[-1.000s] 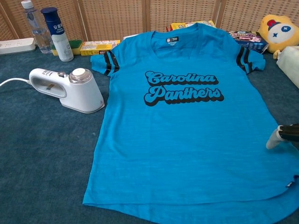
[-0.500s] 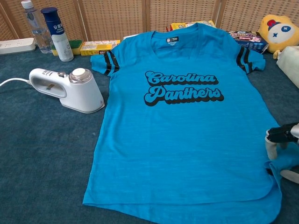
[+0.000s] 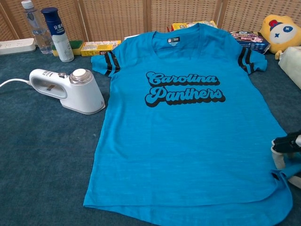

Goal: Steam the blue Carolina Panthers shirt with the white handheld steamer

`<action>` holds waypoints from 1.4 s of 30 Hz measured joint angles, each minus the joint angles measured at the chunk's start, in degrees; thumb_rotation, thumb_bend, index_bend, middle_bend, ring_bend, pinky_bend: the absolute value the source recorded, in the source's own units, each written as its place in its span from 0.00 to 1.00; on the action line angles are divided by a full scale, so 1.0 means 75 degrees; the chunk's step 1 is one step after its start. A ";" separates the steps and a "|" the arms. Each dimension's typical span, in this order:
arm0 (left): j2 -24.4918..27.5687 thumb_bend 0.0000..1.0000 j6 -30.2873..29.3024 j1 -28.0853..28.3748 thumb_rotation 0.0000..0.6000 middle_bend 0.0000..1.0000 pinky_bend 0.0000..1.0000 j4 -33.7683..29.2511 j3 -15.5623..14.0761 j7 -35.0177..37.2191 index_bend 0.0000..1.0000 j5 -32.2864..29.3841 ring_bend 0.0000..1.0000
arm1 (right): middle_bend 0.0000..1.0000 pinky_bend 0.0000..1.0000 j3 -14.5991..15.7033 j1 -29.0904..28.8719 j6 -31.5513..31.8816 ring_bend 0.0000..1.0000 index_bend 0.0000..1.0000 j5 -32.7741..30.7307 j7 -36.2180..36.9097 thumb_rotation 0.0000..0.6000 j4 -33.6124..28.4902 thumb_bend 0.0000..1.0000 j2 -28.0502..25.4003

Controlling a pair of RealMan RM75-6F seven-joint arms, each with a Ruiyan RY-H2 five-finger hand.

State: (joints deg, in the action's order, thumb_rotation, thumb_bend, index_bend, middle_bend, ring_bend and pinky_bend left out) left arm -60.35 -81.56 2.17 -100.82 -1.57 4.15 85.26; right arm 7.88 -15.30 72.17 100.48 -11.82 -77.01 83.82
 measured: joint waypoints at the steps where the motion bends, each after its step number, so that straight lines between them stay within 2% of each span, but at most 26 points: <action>1: -0.0004 0.24 0.0002 0.0002 1.00 0.00 0.11 0.0001 0.0000 -0.0001 0.00 0.0001 0.00 | 0.43 0.44 0.0011 -0.0004 -0.0018 0.43 0.47 -0.0001 -0.0028 1.00 -0.0038 0.41 -0.0031; 6: -0.0011 0.24 0.0002 -0.0004 1.00 0.00 0.11 0.0020 -0.0004 0.0021 0.00 -0.0008 0.00 | 0.43 0.46 0.0026 -0.0043 -0.0118 0.43 0.47 -0.0023 -0.0181 1.00 -0.0174 0.42 -0.0114; 8: -0.0006 0.24 -0.0012 -0.0011 1.00 0.00 0.11 0.0026 -0.0005 0.0036 0.00 -0.0004 0.00 | 0.43 0.51 0.0021 -0.0073 -0.0190 0.44 0.48 -0.0044 -0.0210 1.00 -0.0195 0.43 -0.0118; 13: 0.0014 0.24 -0.0048 -0.0028 1.00 0.00 0.11 0.0050 0.0001 0.0079 0.00 -0.0004 0.00 | 0.45 0.62 -0.0012 -0.0153 -0.0281 0.49 0.53 -0.0049 -0.0292 1.00 -0.0226 0.54 -0.0076; 19: 0.0031 0.24 -0.0048 -0.0013 1.00 0.00 0.11 0.0070 0.0006 0.0100 0.00 0.0028 0.00 | 0.48 0.67 -0.0029 -0.0202 -0.0304 0.53 0.55 -0.0047 -0.0257 1.00 -0.0236 0.60 -0.0044; 29: 0.0028 0.24 0.0042 0.0072 1.00 0.00 0.11 0.0057 0.0014 0.0052 0.00 0.0089 0.00 | 0.55 0.74 -0.0042 -0.0130 -0.0026 0.60 0.58 -0.0019 0.0012 1.00 -0.0096 0.61 0.0055; 37: 0.0044 0.24 0.0285 0.0319 1.00 0.02 0.13 -0.0036 0.0065 -0.0179 0.00 0.0200 0.00 | 0.56 0.75 -0.0052 -0.0012 0.0178 0.61 0.59 -0.0093 0.0333 1.00 -0.0018 0.61 0.0086; 42: 0.0044 0.24 0.0701 0.0662 1.00 0.04 0.13 -0.0075 0.0157 -0.0389 0.00 0.0241 0.00 | 0.56 0.75 -0.0065 0.0021 0.0223 0.61 0.59 -0.0164 0.0542 1.00 -0.0050 0.61 0.0063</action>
State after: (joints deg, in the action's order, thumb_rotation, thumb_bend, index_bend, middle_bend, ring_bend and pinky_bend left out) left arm -60.02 -76.30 7.13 -101.38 -0.39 1.23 87.07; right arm 7.39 -15.14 73.84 99.25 -7.75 -77.38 84.29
